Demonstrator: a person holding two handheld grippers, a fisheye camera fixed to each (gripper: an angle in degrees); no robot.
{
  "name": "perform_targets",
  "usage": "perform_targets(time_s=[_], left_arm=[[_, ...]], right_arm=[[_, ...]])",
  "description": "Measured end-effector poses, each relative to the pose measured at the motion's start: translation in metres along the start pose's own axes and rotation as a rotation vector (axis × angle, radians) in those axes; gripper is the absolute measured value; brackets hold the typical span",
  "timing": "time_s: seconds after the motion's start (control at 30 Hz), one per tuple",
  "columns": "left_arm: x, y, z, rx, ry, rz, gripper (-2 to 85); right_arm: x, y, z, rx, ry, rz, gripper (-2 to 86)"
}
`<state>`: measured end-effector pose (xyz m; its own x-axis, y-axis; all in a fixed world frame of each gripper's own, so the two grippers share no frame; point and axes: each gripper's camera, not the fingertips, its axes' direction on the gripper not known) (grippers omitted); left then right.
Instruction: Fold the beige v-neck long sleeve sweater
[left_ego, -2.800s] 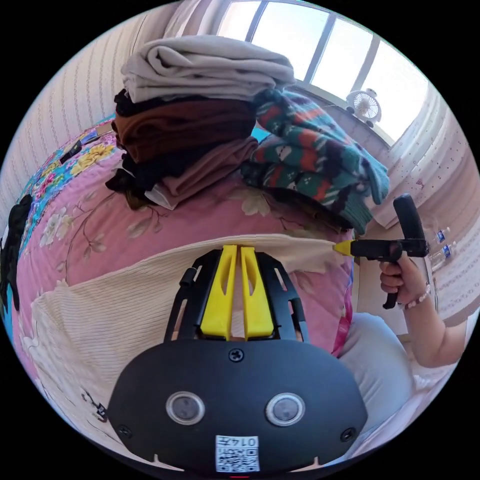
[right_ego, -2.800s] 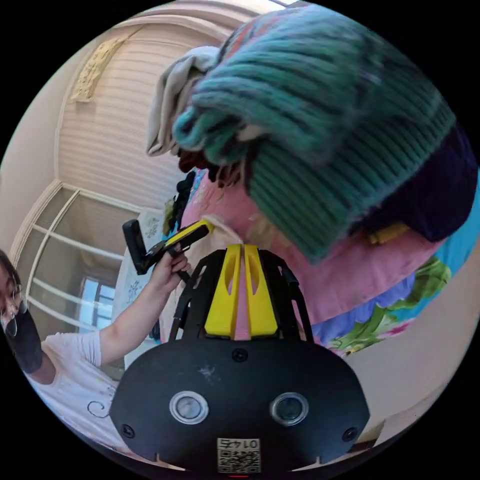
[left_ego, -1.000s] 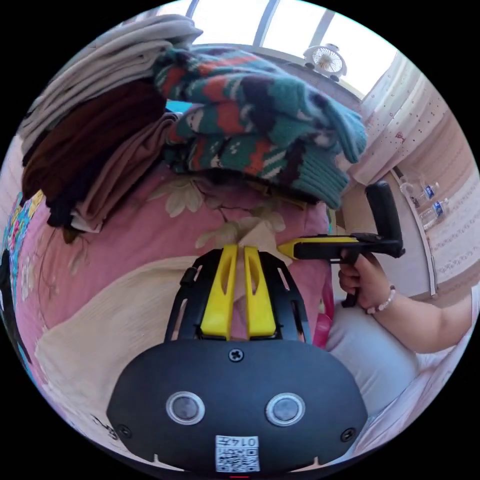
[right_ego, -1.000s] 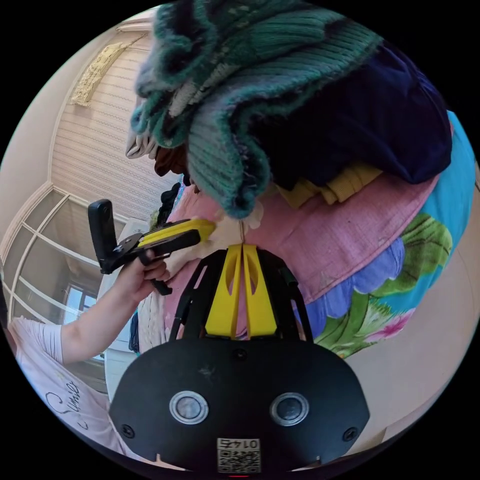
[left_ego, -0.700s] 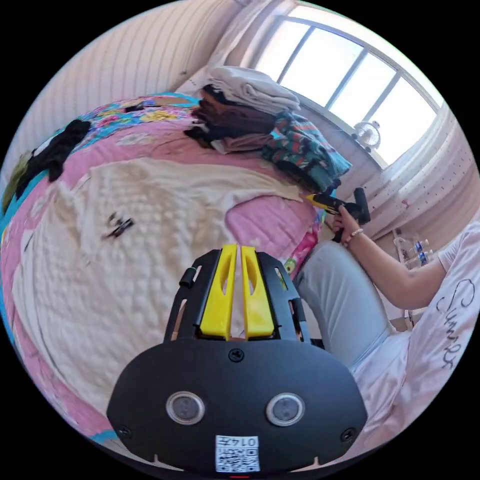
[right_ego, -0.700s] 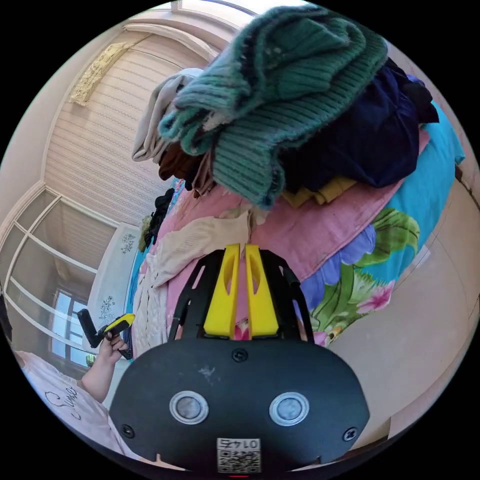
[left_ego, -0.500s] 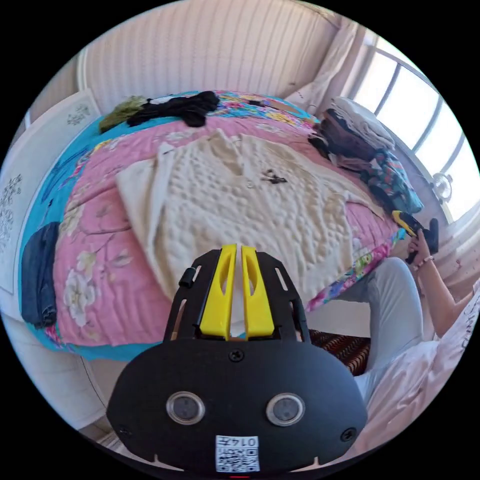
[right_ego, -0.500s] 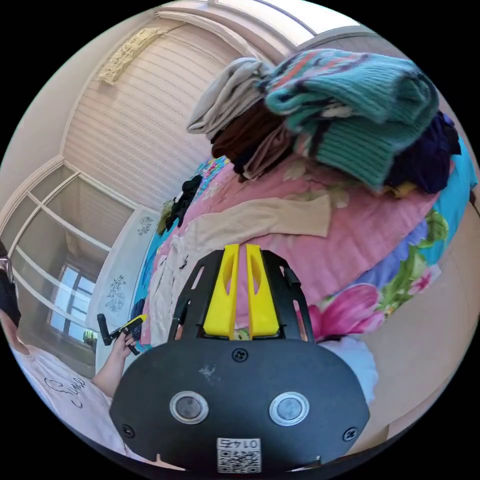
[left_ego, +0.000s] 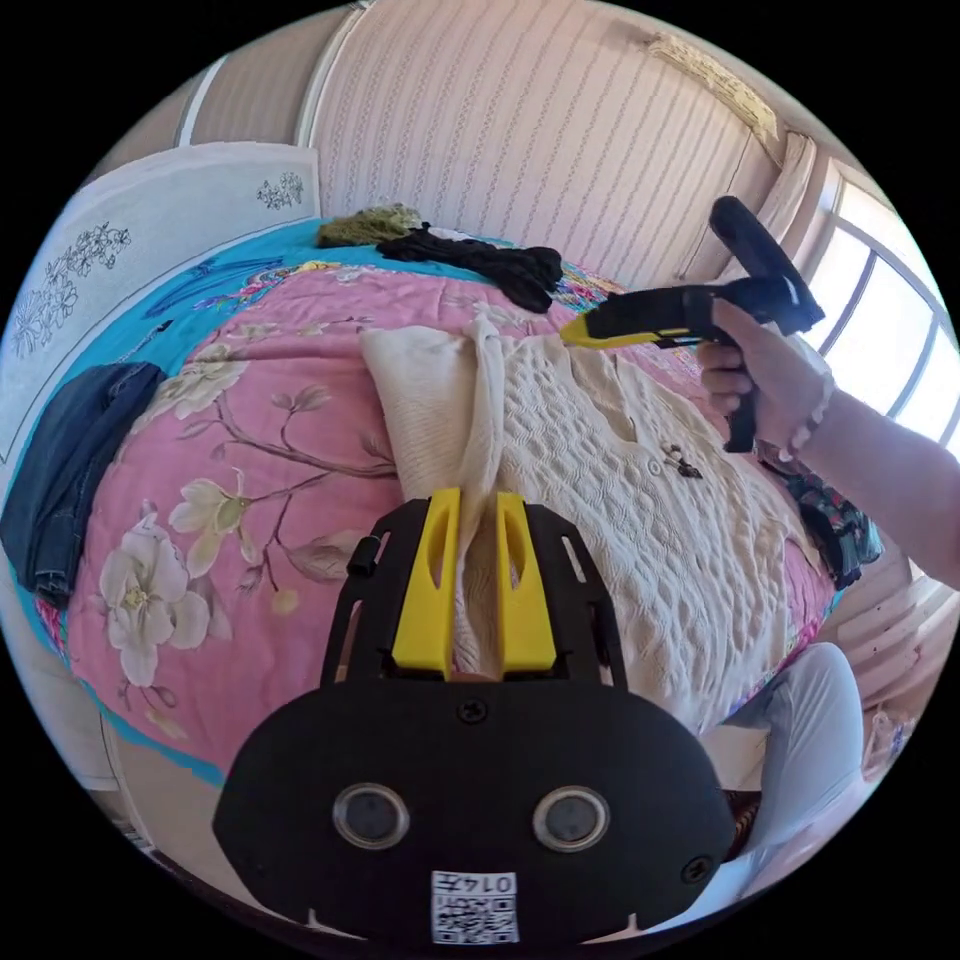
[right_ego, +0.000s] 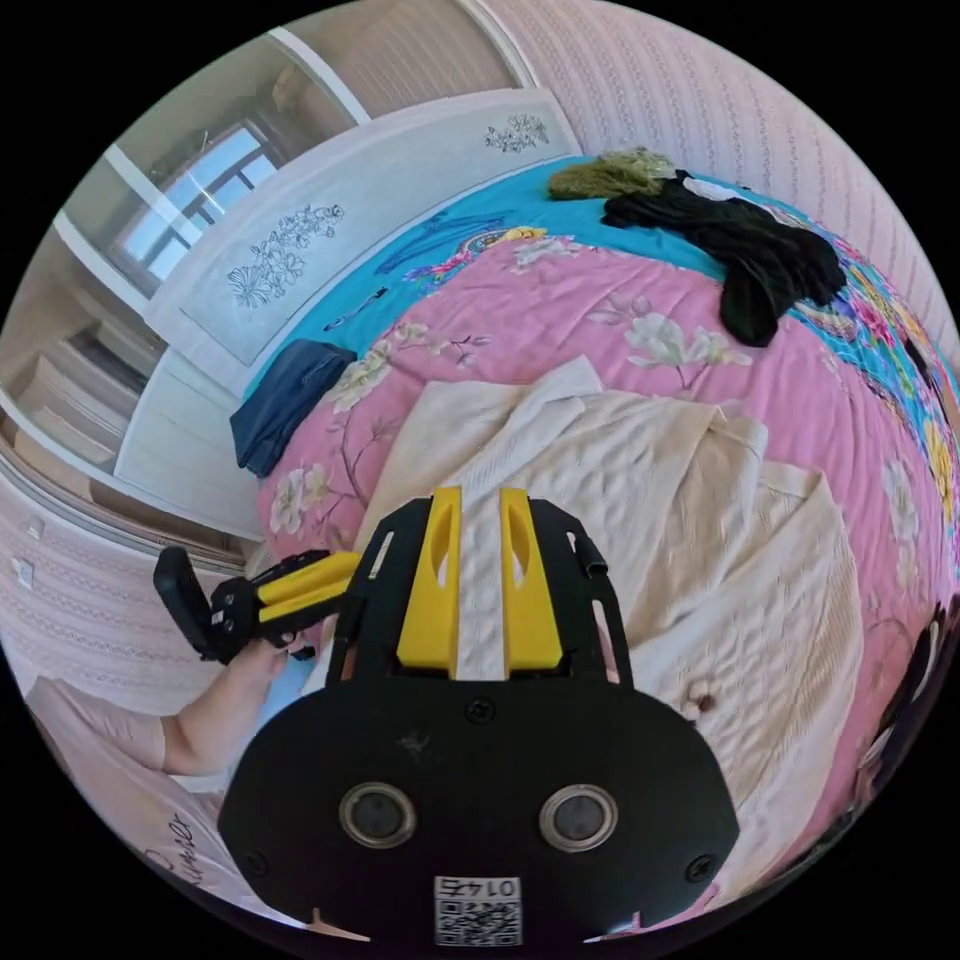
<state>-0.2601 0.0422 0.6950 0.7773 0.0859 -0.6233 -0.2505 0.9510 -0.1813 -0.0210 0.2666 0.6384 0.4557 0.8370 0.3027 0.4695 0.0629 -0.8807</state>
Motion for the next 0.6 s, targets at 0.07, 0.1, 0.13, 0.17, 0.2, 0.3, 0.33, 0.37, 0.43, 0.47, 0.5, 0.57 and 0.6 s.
perform_targets(time_s=[0.07, 0.1, 0.13, 0.17, 0.2, 0.3, 0.33, 0.37, 0.43, 0.47, 0.5, 0.57, 0.6], left_arm=[[-0.016, 0.000, -0.012, 0.004, 0.011, -0.021, 6.2], [-0.020, 0.001, -0.016, 0.009, 0.015, -0.024, 6.2], [-0.028, 0.005, -0.025, 0.030, 0.022, -0.026, 5.9], [-0.037, 0.008, -0.034, 0.052, 0.037, -0.033, 5.5], [-0.041, 0.008, -0.039, 0.056, 0.047, -0.039, 5.1], [-0.059, 0.003, -0.056, 0.022, 0.092, -0.036, 2.3], [-0.066, 0.001, -0.064, 0.021, 0.104, -0.035, 0.7], [-0.072, 0.001, -0.075, 0.029, 0.115, -0.035, 0.1], [-0.082, 0.001, -0.091, 0.049, 0.128, -0.040, -0.5], [-0.089, 0.001, -0.101, 0.059, 0.136, -0.049, -0.6], [-0.092, 0.000, -0.106, 0.061, 0.140, -0.054, -0.7], [-0.105, 0.000, -0.124, 0.065, 0.139, -0.074, -0.8], [-0.108, 0.001, -0.129, 0.071, 0.139, -0.081, -0.8]], right_arm=[[-0.008, -0.043, 0.053, -0.043, 0.056, 0.011, 7.0], [-0.008, -0.051, 0.064, -0.045, 0.083, 0.018, 7.7], [-0.010, -0.065, 0.084, -0.036, 0.155, 0.032, 9.7], [-0.009, -0.076, 0.103, -0.025, 0.222, 0.051, 12.4], [-0.009, -0.081, 0.113, -0.031, 0.239, 0.059, 12.5], [-0.001, -0.098, 0.161, -0.154, 0.236, 0.104, 10.1], [-0.001, -0.102, 0.169, -0.155, 0.238, 0.113, 6.8], [-0.002, -0.102, 0.169, -0.103, 0.229, 0.118, 4.5], [-0.005, -0.101, 0.167, -0.026, 0.142, 0.105, 2.9], [-0.007, -0.102, 0.165, 0.021, 0.086, 0.098, 2.4], [-0.008, -0.102, 0.164, 0.044, 0.058, 0.093, 2.3], [-0.017, -0.105, 0.161, 0.117, -0.047, 0.065, 1.8], [-0.022, -0.107, 0.161, 0.134, -0.076, 0.050, 1.8]])
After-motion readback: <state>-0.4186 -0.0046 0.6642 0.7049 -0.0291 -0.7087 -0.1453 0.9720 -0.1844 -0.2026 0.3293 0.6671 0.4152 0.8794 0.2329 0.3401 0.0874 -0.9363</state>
